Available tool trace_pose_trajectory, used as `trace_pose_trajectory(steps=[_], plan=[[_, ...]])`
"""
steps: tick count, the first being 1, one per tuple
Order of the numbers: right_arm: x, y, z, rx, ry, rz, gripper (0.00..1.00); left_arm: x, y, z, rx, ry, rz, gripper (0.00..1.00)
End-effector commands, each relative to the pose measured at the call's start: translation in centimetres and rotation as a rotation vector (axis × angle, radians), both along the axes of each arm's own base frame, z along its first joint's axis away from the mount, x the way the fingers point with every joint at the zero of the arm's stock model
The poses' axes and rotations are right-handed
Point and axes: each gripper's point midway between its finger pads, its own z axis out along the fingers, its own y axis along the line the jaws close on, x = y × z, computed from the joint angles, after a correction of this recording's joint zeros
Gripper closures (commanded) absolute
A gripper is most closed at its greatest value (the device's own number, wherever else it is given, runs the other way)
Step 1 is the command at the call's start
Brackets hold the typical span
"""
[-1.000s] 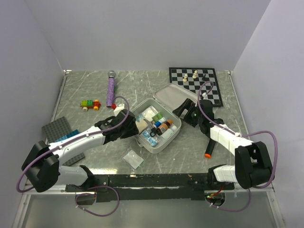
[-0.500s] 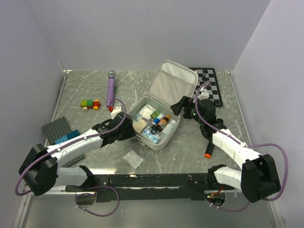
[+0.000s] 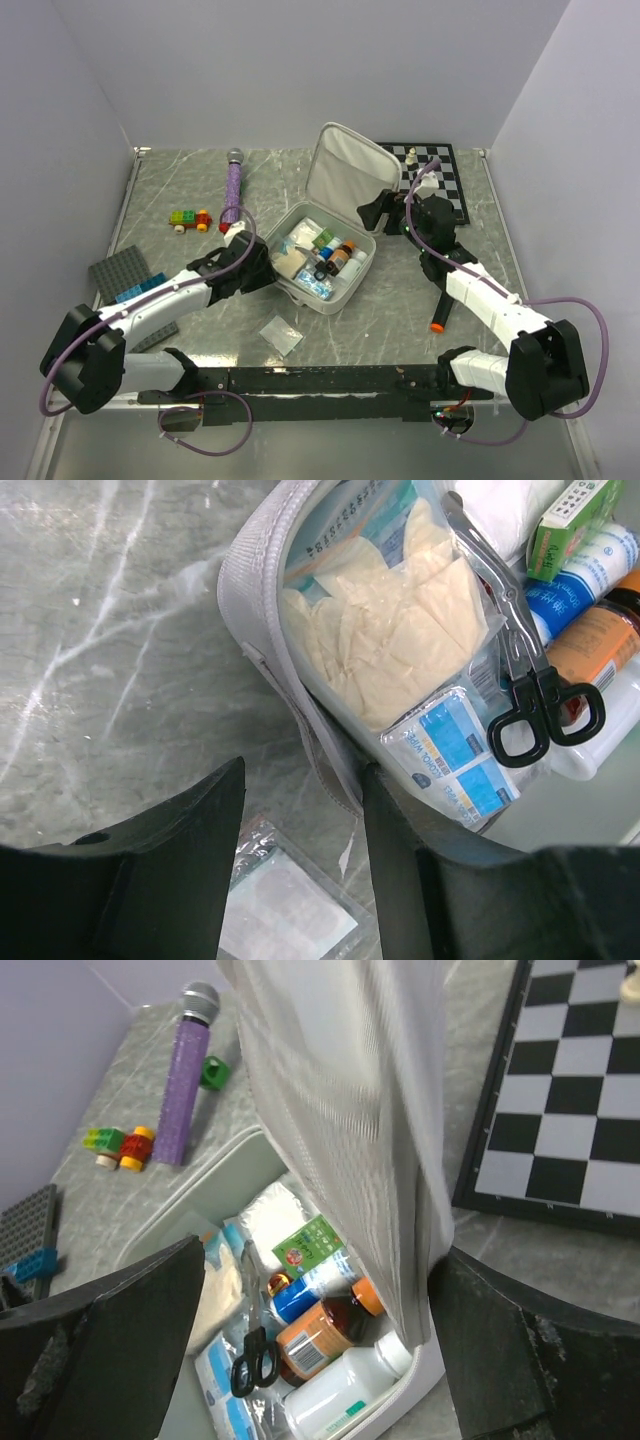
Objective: Organize the medicine kit
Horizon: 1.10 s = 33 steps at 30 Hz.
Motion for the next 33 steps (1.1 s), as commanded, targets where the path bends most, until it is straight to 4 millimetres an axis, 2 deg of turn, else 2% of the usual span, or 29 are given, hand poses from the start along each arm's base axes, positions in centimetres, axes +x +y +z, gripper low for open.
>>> trace_pose_trajectory(steps=[1,7,10,14,17,21,25,28,33], plan=[[0.4,1.4,7.5,0.032,-0.219,0.075,0.03,-0.8,3.0,-1.3,0.082,0.033,0.016,0.46],[0.1,2.4,9.1,0.034,-0.231,0.130,0.03,-1.2,3.3,1.1,0.051,-0.020,-0.001,0.45],[0.0,2.6,9.5,0.039,-0.224,0.144,0.03,-2.7,3.7,2.0,0.038,-0.030,-0.052,0.44],[0.3,2.8,8.7,0.033,-0.193,0.145,0.03,-5.9,0.8,3.6,-0.040,-0.053,-0.165,0.43],[0.2,2.5,8.5,0.033,-0.193,0.133,0.02,-7.8,0.9,2.6,0.000,0.053,-0.147,0.44],[0.0,2.4,8.4,0.030,-0.189,0.130,0.02,-10.7,-0.3,1.7,0.017,0.120,-0.199,0.45],[0.0,2.5,7.9,0.039,-0.178,0.130,0.02,-13.0,-1.1,-0.4,0.033,0.161,-0.238,0.41],[-0.2,2.7,7.6,0.038,-0.176,0.136,0.02,-13.5,-1.5,-1.0,0.051,0.134,-0.217,0.34],[-0.4,2.7,7.8,0.043,-0.182,0.139,0.02,-11.3,0.3,-1.9,0.148,0.072,-0.075,0.28]])
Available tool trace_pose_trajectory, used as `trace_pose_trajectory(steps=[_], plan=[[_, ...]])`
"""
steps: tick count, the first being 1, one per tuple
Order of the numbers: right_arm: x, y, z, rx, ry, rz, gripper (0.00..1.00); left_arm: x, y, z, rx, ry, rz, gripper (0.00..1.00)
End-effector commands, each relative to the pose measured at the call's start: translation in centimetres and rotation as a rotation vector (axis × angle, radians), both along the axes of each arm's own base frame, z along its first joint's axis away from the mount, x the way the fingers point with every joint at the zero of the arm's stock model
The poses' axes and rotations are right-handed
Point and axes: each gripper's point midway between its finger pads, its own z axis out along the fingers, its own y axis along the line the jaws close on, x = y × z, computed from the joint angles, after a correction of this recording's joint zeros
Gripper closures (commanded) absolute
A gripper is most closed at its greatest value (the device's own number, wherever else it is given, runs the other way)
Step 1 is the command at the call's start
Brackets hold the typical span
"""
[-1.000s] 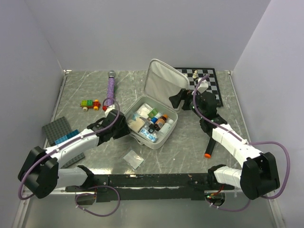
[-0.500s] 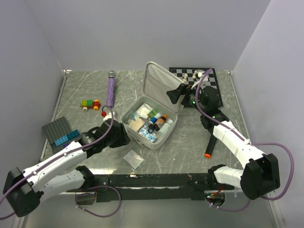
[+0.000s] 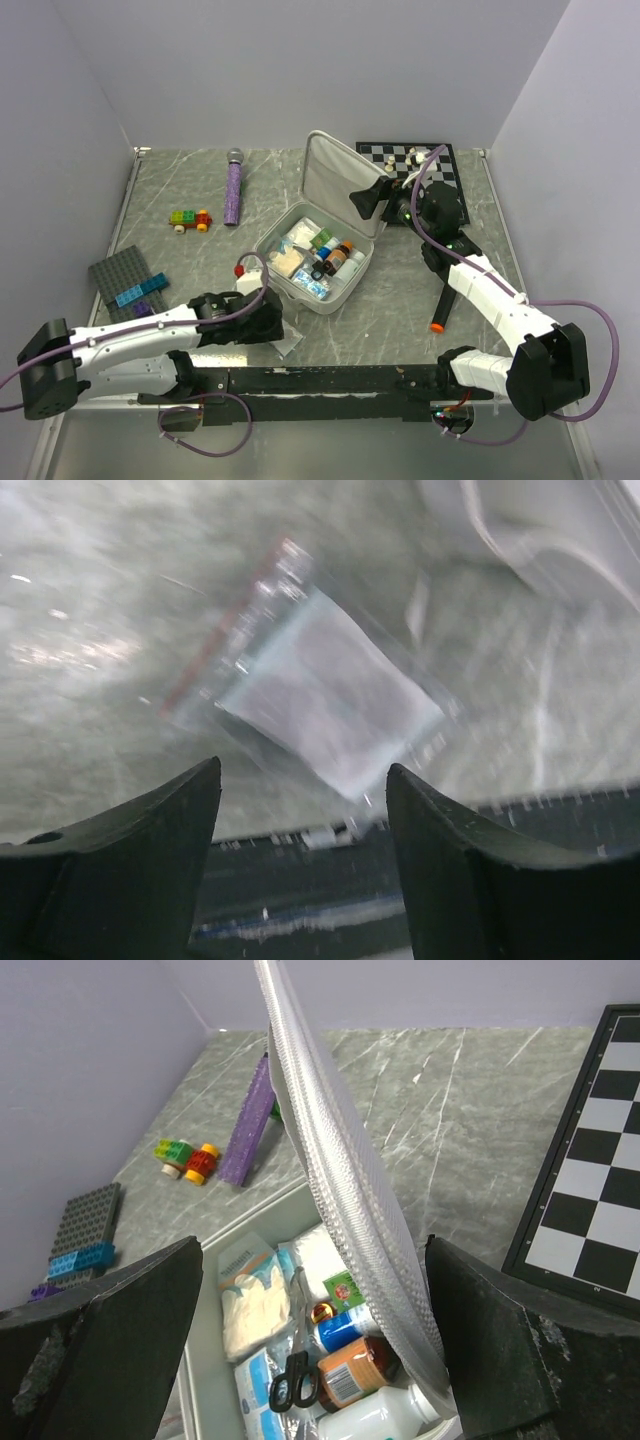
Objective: Organize the medicine kit
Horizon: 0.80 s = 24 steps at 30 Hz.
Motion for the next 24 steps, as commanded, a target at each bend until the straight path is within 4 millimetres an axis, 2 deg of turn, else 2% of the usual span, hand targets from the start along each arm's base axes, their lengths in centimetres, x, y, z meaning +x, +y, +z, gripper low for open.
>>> trace_pose_trajectory(steps=[1,4,7,13,16,19,24], plan=[[-0.5,0.4,1.8,0.020,-0.058,0.019,0.02,2.7,1.7,-0.3,0.059,-0.091,0.179,0.28],[-0.6,0.4,1.4,0.019,-0.055,0.018,0.02,3.1,1.9,-0.9,0.021,-0.073,0.203,0.29],[-0.8,0.5,1.2,0.022,-0.053,0.025,0.01,2.9,2.6,-2.4,-0.019,-0.030,0.207,0.28],[-0.8,0.8,0.8,0.025,-0.040,0.037,0.01,2.3,2.4,-3.5,-0.127,0.001,0.183,0.24],[-0.7,1.0,0.6,0.028,-0.033,0.044,0.01,1.9,1.7,-4.0,-0.134,0.021,0.124,0.26],[-0.6,1.1,0.4,0.028,-0.026,0.044,0.01,1.6,1.0,-4.5,-0.134,0.047,0.081,0.36],[-0.6,0.9,0.4,0.022,-0.024,0.037,0.01,1.3,1.1,-5.1,-0.105,0.070,0.066,0.61]])
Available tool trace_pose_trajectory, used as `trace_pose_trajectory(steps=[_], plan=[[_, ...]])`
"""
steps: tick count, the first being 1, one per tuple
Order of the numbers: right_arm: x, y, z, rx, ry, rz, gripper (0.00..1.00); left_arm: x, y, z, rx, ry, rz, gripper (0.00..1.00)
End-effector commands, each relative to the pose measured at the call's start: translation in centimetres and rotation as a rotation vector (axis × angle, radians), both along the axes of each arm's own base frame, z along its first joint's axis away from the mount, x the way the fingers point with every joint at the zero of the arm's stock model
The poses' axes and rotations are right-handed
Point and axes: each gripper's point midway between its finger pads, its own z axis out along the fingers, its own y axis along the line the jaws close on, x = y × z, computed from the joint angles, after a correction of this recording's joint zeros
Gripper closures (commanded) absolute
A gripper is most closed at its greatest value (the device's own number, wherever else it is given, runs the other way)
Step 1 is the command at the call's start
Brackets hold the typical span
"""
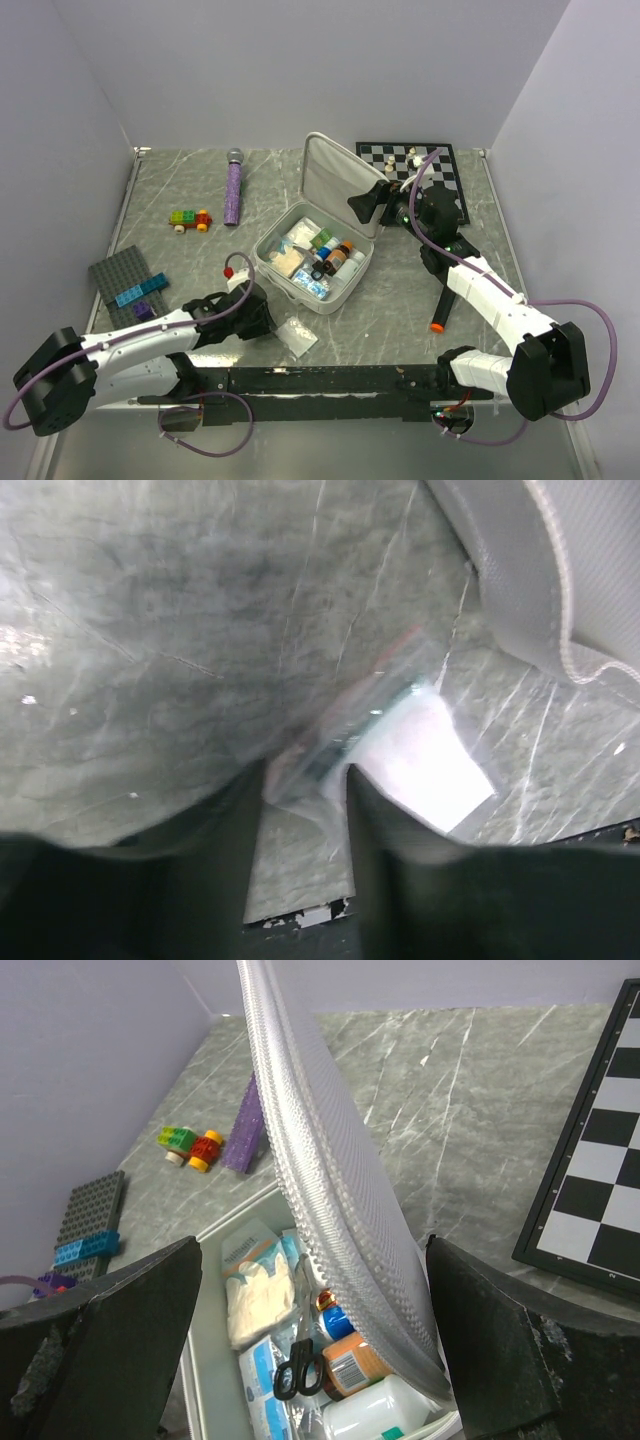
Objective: Organize the medicine kit
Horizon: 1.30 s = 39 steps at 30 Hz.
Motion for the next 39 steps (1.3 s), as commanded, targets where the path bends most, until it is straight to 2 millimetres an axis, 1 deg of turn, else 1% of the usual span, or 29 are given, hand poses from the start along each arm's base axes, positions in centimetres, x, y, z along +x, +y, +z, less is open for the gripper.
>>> trace_pose_trajectory(steps=[1,3,6,8,11,13,14,15,17,18,19,20,22,25,27,29,32,35,37,39], plan=[[-0.1,0.5,1.4,0.018,-0.049,0.016,0.01,-1.5,0.6,-1.6,0.039,0.065,-0.055,0.67],[0.0,0.5,1.3,0.016,-0.044,0.015,0.01,-1.7,0.8,-1.7,0.048,0.070,-0.057,0.74],[0.1,0.5,1.2,0.016,-0.039,0.014,0.01,-1.6,1.4,-1.9,0.078,0.073,-0.039,0.99],[0.1,0.5,1.1,0.017,-0.037,0.014,0.01,-1.0,1.9,-1.4,0.098,0.045,-0.007,0.99],[0.0,0.5,1.1,0.018,-0.036,0.016,0.01,-0.1,2.7,0.2,0.094,-0.011,0.072,0.99],[0.0,0.5,1.2,0.019,-0.037,0.019,0.01,0.6,2.8,1.6,0.065,-0.060,0.098,0.99],[0.0,0.5,1.2,0.018,-0.037,0.017,0.01,0.8,2.6,2.4,0.049,-0.081,0.095,0.87],[0.0,0.5,1.3,0.019,-0.039,0.016,0.01,1.1,2.3,3.1,0.033,-0.106,0.078,0.70],[-0.1,0.5,1.2,0.020,-0.036,0.016,0.01,1.4,1.6,4.5,0.009,-0.146,0.048,0.46],[-0.1,0.5,1.3,0.019,-0.040,0.016,0.01,1.5,1.3,5.0,0.010,-0.160,0.033,0.38],[-0.1,0.4,1.4,0.020,-0.042,0.014,0.01,1.6,1.0,5.4,0.015,-0.172,0.017,0.33],[-0.1,0.4,1.4,0.019,-0.040,0.014,0.01,1.7,0.8,5.7,0.024,-0.180,-0.001,0.30],[-0.1,0.4,1.4,0.020,-0.042,0.013,0.01,1.6,0.1,5.7,0.053,-0.186,-0.046,0.28],[-0.1,0.4,1.4,0.019,-0.040,0.013,0.01,1.1,-0.8,4.1,0.122,-0.146,-0.124,0.28],[-0.1,0.5,1.3,0.018,-0.037,0.016,0.01,0.8,-0.8,2.6,0.199,-0.106,-0.147,0.30],[-0.1,0.4,1.2,0.017,-0.035,0.014,0.01,0.6,-0.7,1.6,0.263,-0.086,-0.154,0.31],[-0.1,0.5,1.3,0.016,-0.035,0.017,0.01,0.3,-0.3,0.6,0.320,-0.063,-0.157,0.31],[0.0,0.5,1.1,0.013,-0.032,0.013,0.01,0.1,-0.3,-0.2,0.330,-0.048,-0.177,0.33],[0.0,0.5,0.9,0.009,-0.031,0.013,0.01,-0.2,-0.1,-1.0,0.349,-0.028,-0.192,0.36],[0.0,0.4,0.9,0.008,-0.032,0.010,0.01,-0.8,-0.1,-1.9,0.359,0.007,-0.218,0.43]])
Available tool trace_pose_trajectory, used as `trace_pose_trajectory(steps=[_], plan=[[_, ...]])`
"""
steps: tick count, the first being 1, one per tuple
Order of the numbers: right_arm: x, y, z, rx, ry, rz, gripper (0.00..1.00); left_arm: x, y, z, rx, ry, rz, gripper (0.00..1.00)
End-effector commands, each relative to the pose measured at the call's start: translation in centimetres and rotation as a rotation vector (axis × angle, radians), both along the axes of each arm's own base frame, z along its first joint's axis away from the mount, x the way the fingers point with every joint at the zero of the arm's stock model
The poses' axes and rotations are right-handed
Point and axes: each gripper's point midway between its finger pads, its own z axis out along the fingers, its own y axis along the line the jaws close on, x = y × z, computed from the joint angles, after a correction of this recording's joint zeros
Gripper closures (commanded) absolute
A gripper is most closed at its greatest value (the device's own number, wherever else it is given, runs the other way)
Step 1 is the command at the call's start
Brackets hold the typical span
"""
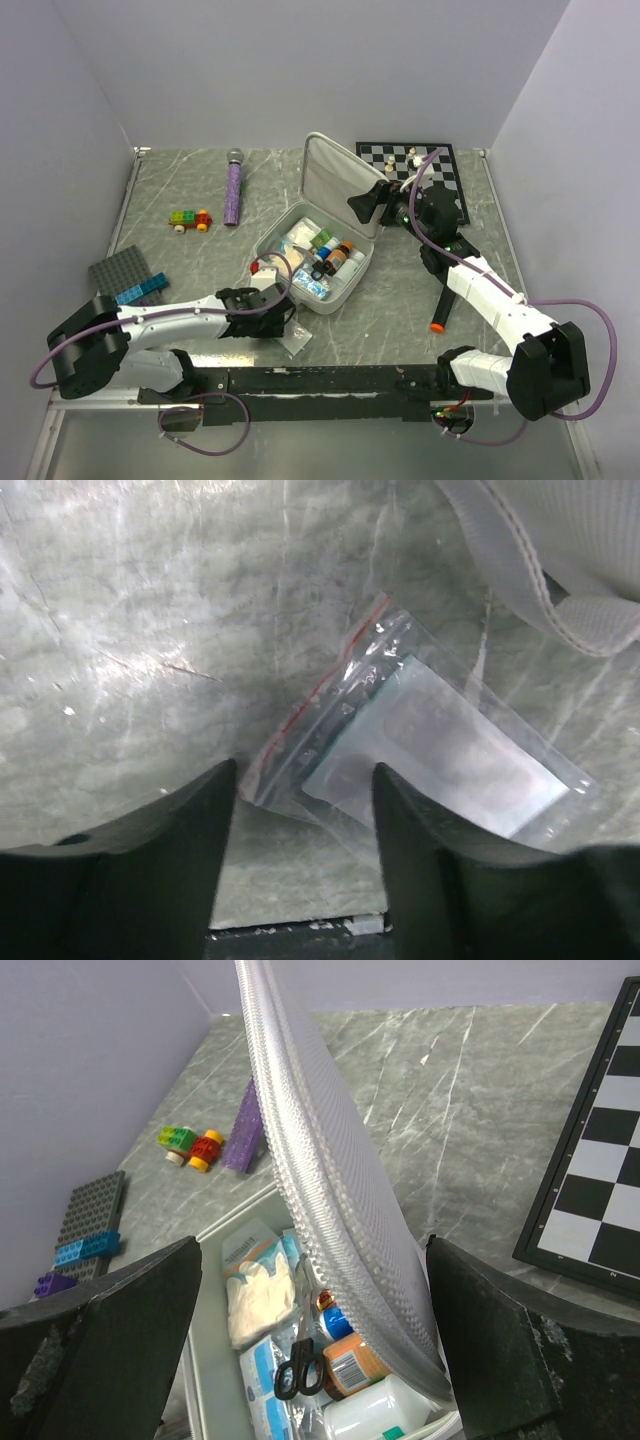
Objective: Organize the medicine kit
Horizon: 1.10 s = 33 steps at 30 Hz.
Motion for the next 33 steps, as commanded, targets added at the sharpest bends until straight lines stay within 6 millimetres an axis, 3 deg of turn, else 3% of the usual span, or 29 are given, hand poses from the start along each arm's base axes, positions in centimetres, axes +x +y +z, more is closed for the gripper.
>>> trace_pose_trajectory(steps=[1,10,15,18,25,33], plan=[[0.0,0.4,0.8,0.005,-0.033,0.009,0.01,-0.9,0.0,-1.7,0.045,0.055,-0.049,0.48],[0.0,0.2,0.9,-0.005,-0.038,0.000,0.01,-3.3,0.5,-4.2,0.158,0.142,-0.095,0.97],[0.0,0.1,0.8,-0.005,-0.036,0.000,0.01,-3.2,0.5,-3.3,0.130,0.093,-0.053,0.99],[0.0,0.1,0.9,-0.002,-0.034,-0.001,0.01,-2.5,-0.3,-0.4,0.021,0.006,-0.008,0.99],[-0.2,0.2,1.3,-0.001,-0.035,0.006,0.00,-1.0,-2.3,9.6,-0.314,-0.165,0.021,0.99],[-0.4,0.2,2.3,0.004,-0.039,0.005,0.00,-0.8,-2.6,17.2,-0.513,-0.251,0.027,0.99]])
